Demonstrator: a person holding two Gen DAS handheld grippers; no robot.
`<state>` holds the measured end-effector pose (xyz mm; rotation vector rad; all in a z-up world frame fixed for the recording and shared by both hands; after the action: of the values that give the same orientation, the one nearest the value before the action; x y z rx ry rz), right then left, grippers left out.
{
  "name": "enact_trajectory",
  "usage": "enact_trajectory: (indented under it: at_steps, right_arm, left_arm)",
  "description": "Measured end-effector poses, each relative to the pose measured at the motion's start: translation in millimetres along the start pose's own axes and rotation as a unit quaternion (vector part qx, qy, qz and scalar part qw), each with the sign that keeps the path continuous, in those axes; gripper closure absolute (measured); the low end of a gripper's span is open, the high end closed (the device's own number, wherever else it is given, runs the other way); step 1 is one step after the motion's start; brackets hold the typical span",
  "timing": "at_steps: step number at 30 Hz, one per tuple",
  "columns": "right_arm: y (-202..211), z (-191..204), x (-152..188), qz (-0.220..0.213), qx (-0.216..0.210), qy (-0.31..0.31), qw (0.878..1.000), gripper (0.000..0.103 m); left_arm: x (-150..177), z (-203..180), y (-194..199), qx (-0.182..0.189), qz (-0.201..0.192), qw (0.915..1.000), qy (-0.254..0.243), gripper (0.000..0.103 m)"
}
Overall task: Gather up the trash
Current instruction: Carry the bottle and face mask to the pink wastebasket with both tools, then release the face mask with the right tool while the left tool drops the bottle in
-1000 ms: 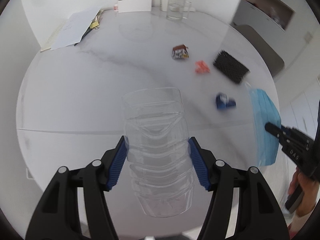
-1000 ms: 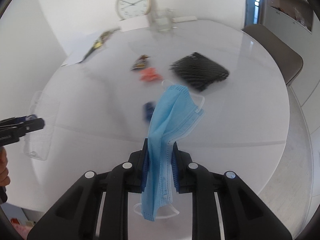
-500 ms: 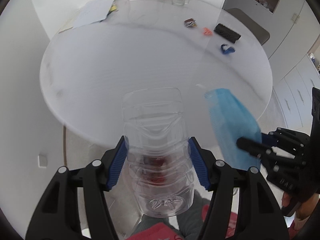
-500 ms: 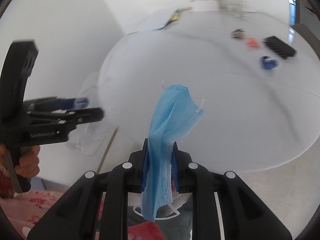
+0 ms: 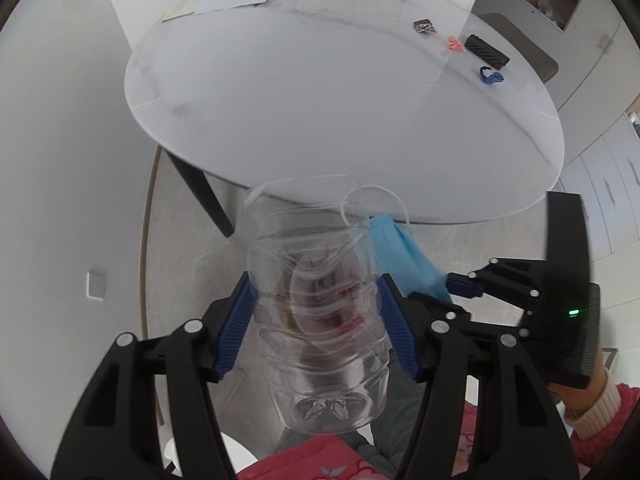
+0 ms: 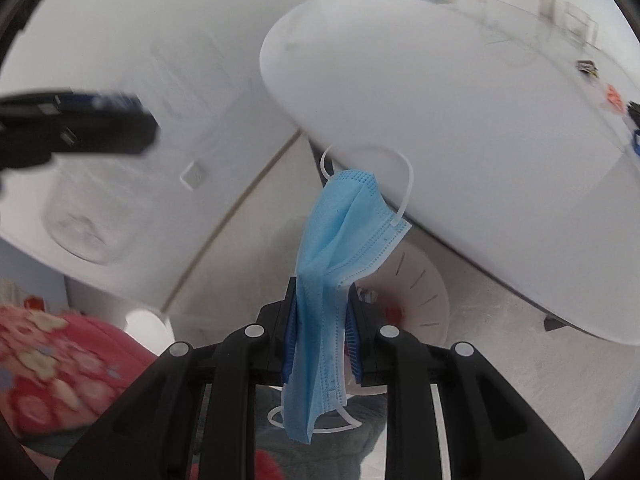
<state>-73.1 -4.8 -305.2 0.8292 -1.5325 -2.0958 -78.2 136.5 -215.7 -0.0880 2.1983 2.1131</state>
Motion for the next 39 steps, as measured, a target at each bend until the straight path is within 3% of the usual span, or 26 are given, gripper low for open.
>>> enact_trajectory:
  at_steps: [1, 3, 15, 22, 26, 29, 35, 39]
  right_arm:
    - [-4, 1, -1, 0.006, 0.004, 0.005, 1.000, 0.075]
    - [-7, 2, -3, 0.009, 0.018, 0.013, 1.000, 0.059]
    - [45, -25, 3, -0.023, 0.048, -0.061, 0.997, 0.030]
    - [103, -55, 19, -0.072, 0.086, -0.111, 0.988, 0.022]
    - [126, -69, 33, -0.087, 0.112, -0.129, 0.982, 0.020]
    - [127, -72, 36, -0.089, 0.113, -0.140, 0.980, 0.020]
    - [123, -75, 41, -0.080, 0.114, -0.145, 0.980, 0.016]
    - [120, -76, 42, -0.067, 0.122, -0.144, 0.980, 0.016]
  left_arm:
    - [1, 2, -1, 0.000, 0.000, 1.0000, 0.001, 0.043]
    - [3, 5, -2, -0.001, 0.002, 1.0000, 0.002, 0.043]
    - [6, -4, -13, 0.018, 0.015, 0.9997, -0.012, 0.043]
    - [18, -42, -66, 0.052, 0.080, 0.9906, -0.099, 0.043]
    - [22, -58, -102, 0.056, 0.093, 0.9851, -0.133, 0.043]
    - [21, -65, -127, 0.055, 0.092, 0.9827, -0.151, 0.042]
    - [19, -76, -180, 0.031, 0.100, 0.9778, -0.182, 0.026]
    - [17, -76, -190, 0.013, 0.107, 0.9776, -0.181, 0.026]
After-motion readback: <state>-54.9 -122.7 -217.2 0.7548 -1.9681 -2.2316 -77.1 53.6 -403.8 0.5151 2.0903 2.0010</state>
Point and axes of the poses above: each gripper's, at about its wrist camera, not at the fingertips, and y roughly against the way its jaws point, z to its left, x to its underside, the point moved 8 cm from there along -y, roughly the way its jaws point, and after that the axes turned 13 degrees about z, right-handed, at the moved point
